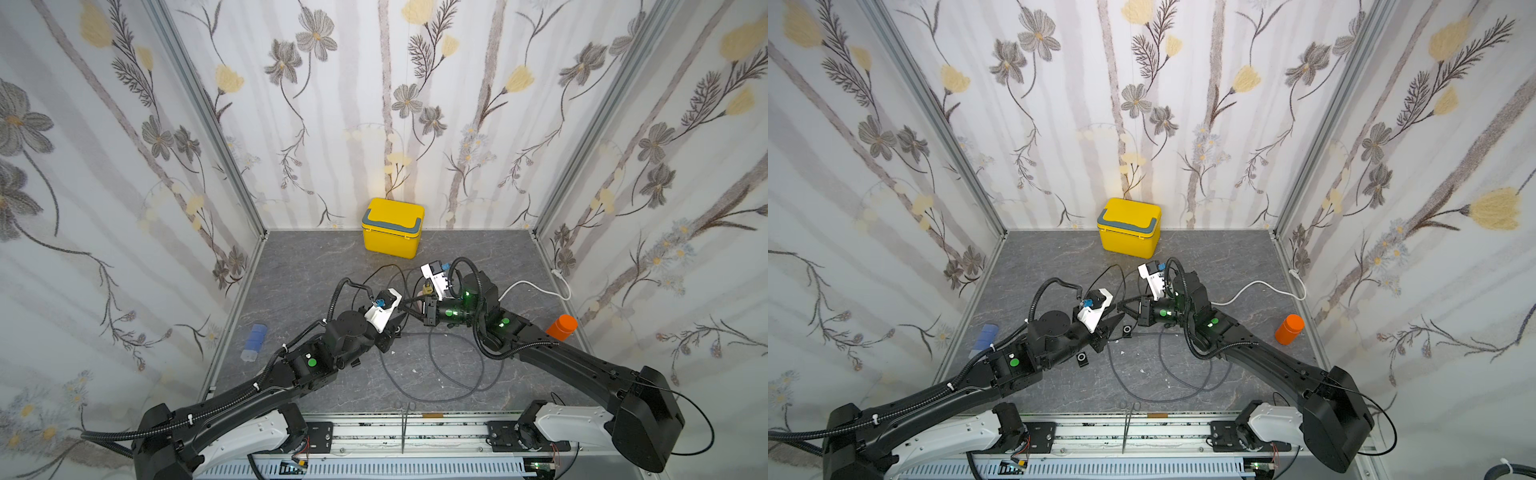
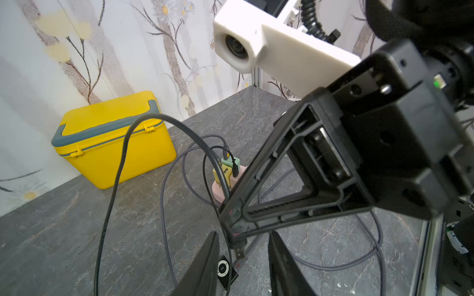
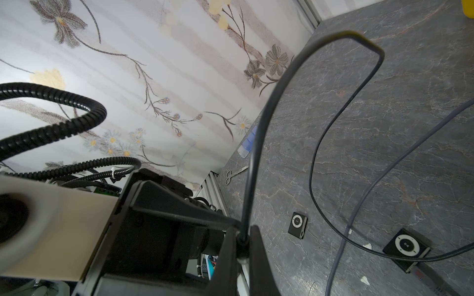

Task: Charge mp3
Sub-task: Adjust the charging cable.

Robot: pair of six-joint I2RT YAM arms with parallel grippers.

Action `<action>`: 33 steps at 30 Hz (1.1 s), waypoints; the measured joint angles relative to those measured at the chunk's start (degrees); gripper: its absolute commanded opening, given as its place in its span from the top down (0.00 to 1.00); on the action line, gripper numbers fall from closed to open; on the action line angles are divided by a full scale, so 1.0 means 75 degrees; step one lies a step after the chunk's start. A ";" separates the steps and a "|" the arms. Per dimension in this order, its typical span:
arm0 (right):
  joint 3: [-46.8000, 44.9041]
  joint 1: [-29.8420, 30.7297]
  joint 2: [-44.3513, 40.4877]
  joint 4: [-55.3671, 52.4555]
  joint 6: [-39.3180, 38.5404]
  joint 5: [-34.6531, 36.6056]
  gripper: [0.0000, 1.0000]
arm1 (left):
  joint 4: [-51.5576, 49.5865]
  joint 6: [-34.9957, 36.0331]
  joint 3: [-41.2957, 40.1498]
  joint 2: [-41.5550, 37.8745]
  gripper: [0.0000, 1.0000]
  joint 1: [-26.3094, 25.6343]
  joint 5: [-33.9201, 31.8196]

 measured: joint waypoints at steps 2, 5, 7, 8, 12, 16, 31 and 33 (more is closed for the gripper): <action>0.0003 0.0009 0.0006 0.0003 0.0006 -0.0154 1.00 | -0.0038 0.0111 0.0006 0.0073 0.63 0.0000 -0.0035; 0.0003 0.0020 -0.0006 0.0017 0.0055 -0.0227 1.00 | -0.0076 0.0233 0.0009 0.0085 0.65 0.0003 -0.0090; 0.0003 0.0023 -0.0020 0.0032 0.0055 -0.0268 1.00 | -0.0079 0.0289 0.0009 0.0050 0.69 0.0003 -0.0114; 0.0003 0.0029 -0.0023 0.0055 0.0055 -0.0286 1.00 | -0.0096 0.0353 0.0009 0.0020 0.71 0.0003 -0.0119; 0.0003 0.0055 0.0055 0.0172 0.0055 -0.0458 1.00 | -0.0254 0.0437 0.0015 -0.0096 0.79 0.0000 -0.0117; 0.0003 0.0093 0.0175 0.0251 0.0052 -0.0504 1.00 | -0.0478 0.0589 0.0032 -0.0125 0.85 0.0009 -0.0149; 0.0041 0.0143 0.0061 0.0061 0.0050 -0.0592 0.66 | -0.1309 0.1262 0.0414 -0.0396 0.94 0.0015 0.0219; 0.0044 0.0143 0.0061 -0.0009 0.0050 -0.0592 0.71 | -0.1448 0.1332 0.0452 -0.0414 0.94 0.0015 0.0318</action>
